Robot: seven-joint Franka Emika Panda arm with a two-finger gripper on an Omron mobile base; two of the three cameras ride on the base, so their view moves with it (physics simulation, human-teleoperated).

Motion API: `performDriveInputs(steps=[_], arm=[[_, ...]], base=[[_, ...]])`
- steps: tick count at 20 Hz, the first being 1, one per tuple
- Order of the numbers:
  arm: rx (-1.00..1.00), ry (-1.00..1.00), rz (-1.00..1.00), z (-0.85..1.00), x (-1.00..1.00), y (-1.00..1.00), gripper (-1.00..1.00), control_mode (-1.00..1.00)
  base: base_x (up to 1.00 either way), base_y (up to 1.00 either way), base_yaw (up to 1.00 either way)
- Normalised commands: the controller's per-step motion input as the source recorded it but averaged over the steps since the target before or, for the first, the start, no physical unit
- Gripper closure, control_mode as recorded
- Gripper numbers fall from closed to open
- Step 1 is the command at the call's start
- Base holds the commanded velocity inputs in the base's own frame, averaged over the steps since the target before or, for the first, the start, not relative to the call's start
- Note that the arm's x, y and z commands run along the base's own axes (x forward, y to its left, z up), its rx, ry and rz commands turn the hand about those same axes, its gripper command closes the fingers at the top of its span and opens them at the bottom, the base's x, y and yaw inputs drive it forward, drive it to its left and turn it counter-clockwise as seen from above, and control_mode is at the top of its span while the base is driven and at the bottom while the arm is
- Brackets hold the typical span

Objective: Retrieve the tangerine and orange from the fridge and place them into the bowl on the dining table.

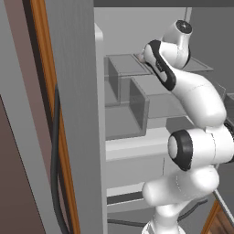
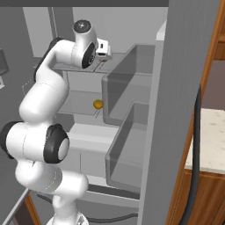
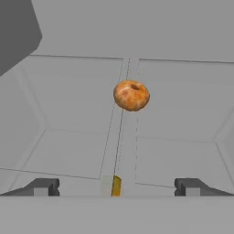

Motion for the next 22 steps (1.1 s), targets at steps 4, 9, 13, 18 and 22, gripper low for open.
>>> performDriveInputs(steps=[4,9,13,18,22], arm=[[0.00,0.00,0.00,0.00,0.49,0.00,-1.00,-1.00],[0.00,0.00,0.00,-0.01,0.39,0.00,-1.00,-1.00],[0.00,0.00,0.00,-0.08,0.39,0.00,-1.00,-1.00],[0.00,0.00,0.00,-0.13,0.40,0.00,-1.00,-1.00],[0.00,0.00,0.00,-0.13,0.44,0.00,-1.00,-1.00]], base=[[0.00,0.00,0.00],[0.00,0.00,0.00],[0.00,0.00,0.00],[0.00,0.00,0.00],[0.00,0.00,0.00]])
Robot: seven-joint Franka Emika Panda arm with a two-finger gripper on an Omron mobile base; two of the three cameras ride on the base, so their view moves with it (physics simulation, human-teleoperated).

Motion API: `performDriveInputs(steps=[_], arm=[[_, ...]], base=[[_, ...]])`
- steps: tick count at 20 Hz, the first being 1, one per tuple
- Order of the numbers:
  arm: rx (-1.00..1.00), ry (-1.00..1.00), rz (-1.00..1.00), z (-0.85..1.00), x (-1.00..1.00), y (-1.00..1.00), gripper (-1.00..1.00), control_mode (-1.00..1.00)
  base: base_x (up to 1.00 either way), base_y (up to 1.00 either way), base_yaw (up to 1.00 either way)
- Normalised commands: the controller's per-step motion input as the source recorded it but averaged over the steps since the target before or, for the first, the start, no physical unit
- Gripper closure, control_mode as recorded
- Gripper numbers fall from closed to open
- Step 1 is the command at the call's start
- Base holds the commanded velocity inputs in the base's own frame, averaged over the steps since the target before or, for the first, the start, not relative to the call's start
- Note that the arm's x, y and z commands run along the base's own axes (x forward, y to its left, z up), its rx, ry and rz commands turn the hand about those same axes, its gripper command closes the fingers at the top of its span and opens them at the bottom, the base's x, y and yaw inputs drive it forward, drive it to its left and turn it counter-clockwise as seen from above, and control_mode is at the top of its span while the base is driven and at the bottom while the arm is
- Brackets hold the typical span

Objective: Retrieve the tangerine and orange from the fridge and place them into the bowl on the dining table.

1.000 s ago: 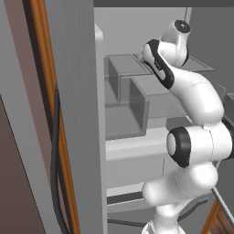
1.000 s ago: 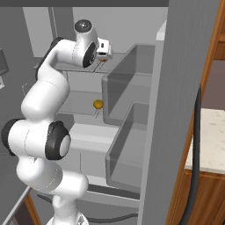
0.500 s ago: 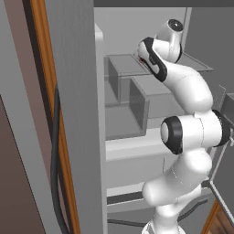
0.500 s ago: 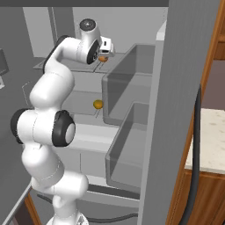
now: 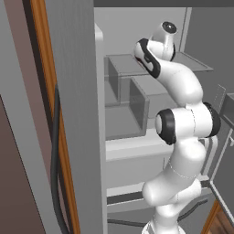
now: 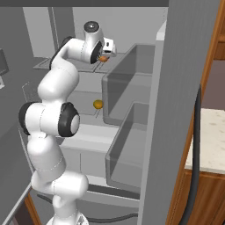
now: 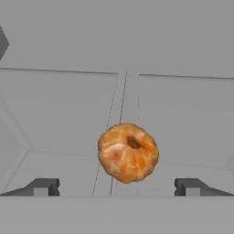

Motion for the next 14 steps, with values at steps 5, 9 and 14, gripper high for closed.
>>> performDriveInputs(steps=[5,9,14], arm=[[0.00,0.00,0.00,-0.08,0.45,-0.04,-1.00,-1.00],[0.00,0.00,0.00,-0.09,0.46,-0.08,-1.00,-1.00],[0.00,0.00,0.00,-0.06,0.25,-0.03,-1.00,-1.00]], base=[[0.00,0.00,0.00],[0.00,0.00,0.00],[0.00,0.00,0.00]])
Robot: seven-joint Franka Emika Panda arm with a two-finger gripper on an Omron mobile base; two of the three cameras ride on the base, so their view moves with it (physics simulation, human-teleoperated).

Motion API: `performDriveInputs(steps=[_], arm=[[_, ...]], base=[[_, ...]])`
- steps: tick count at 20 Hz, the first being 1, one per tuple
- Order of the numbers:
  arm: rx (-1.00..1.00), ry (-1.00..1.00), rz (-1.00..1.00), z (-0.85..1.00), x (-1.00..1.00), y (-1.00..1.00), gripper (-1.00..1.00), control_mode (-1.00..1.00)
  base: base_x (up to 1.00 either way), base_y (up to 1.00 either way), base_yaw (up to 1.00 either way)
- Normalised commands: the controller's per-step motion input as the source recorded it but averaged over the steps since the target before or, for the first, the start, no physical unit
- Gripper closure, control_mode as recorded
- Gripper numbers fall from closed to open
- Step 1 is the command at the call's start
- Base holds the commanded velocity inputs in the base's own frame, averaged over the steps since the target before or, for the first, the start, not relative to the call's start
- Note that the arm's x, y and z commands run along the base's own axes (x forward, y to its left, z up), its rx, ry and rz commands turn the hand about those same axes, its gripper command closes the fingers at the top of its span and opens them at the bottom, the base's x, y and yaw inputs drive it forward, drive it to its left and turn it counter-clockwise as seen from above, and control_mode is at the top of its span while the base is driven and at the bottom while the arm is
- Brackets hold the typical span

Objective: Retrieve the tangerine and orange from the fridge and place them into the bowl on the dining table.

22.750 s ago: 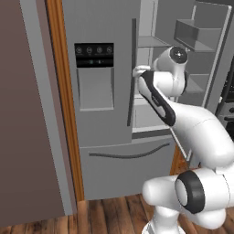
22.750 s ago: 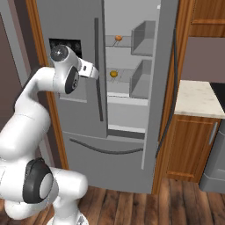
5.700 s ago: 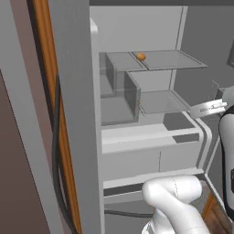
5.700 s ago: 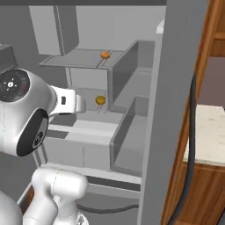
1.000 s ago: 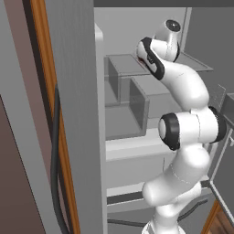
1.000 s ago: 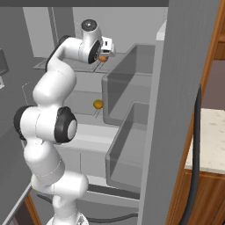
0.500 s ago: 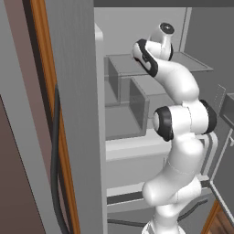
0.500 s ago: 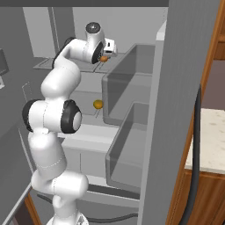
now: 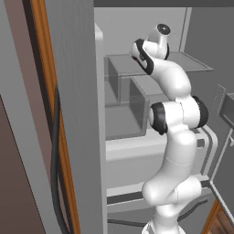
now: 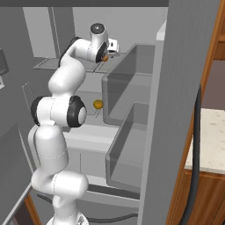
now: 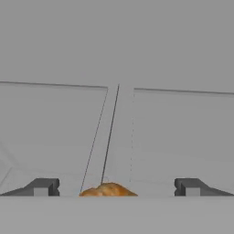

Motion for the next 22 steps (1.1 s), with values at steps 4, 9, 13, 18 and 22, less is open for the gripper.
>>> performDriveInputs(steps=[4,9,13,18,22], arm=[[0.00,0.00,0.00,-0.04,0.00,0.00,-1.00,-1.00],[0.00,0.00,0.00,-0.09,0.00,0.00,-1.00,-1.00],[0.00,0.04,0.00,-0.37,0.00,0.00,-1.00,-1.00],[0.00,0.06,0.00,-0.43,0.00,0.00,-1.00,-1.00],[0.00,0.07,0.00,-0.45,0.00,0.00,1.00,-1.00]], base=[[0.00,0.00,0.00],[0.00,0.00,0.00],[0.00,0.00,0.00],[0.00,0.00,0.00],[0.00,0.00,0.00]])
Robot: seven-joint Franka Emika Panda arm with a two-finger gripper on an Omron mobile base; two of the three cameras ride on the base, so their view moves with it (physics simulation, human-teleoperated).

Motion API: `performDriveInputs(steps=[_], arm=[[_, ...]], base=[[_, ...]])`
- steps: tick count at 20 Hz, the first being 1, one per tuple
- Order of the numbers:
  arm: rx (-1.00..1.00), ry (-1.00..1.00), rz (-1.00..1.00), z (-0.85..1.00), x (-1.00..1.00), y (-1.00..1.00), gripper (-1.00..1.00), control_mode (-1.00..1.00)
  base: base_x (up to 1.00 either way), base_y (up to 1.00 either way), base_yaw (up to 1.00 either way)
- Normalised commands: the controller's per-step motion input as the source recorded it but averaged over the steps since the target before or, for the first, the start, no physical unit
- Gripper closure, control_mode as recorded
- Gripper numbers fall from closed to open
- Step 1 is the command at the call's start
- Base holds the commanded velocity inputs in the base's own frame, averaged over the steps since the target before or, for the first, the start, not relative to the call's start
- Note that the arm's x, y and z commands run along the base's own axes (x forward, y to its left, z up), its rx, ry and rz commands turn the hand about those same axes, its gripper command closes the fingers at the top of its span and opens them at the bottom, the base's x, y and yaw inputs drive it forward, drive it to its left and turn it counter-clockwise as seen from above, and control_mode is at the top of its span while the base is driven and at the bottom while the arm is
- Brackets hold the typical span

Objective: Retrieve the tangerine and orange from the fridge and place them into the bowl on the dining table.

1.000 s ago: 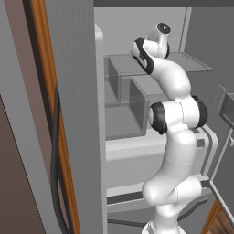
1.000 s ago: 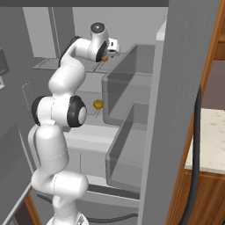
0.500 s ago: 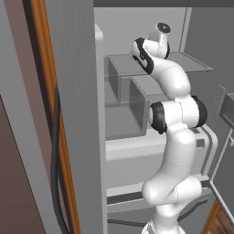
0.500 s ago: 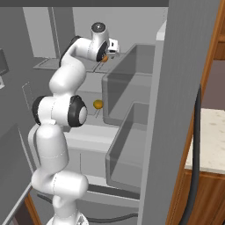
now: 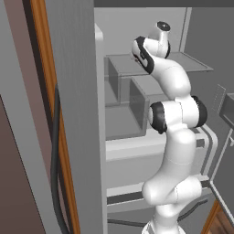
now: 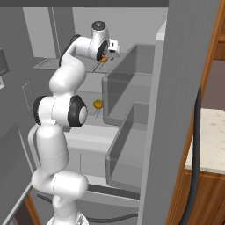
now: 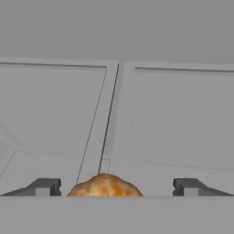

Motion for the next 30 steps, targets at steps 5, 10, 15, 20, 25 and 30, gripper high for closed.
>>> performDriveInputs(steps=[5,10,15,20,25,30], arm=[[0.00,0.07,0.00,-0.45,0.00,0.00,1.00,-1.00],[0.00,0.00,0.00,-0.05,0.03,0.00,1.00,-1.00],[0.00,-0.01,0.00,-0.15,-0.80,0.00,1.00,-1.00],[0.00,-0.03,0.00,-0.30,-1.00,0.00,1.00,-1.00],[0.00,0.00,0.00,-0.39,-1.00,0.00,1.00,-1.00],[0.00,0.00,0.00,-0.42,-1.00,0.04,1.00,-1.00]], base=[[0.00,0.00,0.00],[0.00,0.00,0.00],[0.00,0.00,0.00],[0.00,0.00,0.00],[0.00,0.00,0.00],[0.00,0.00,0.00]])
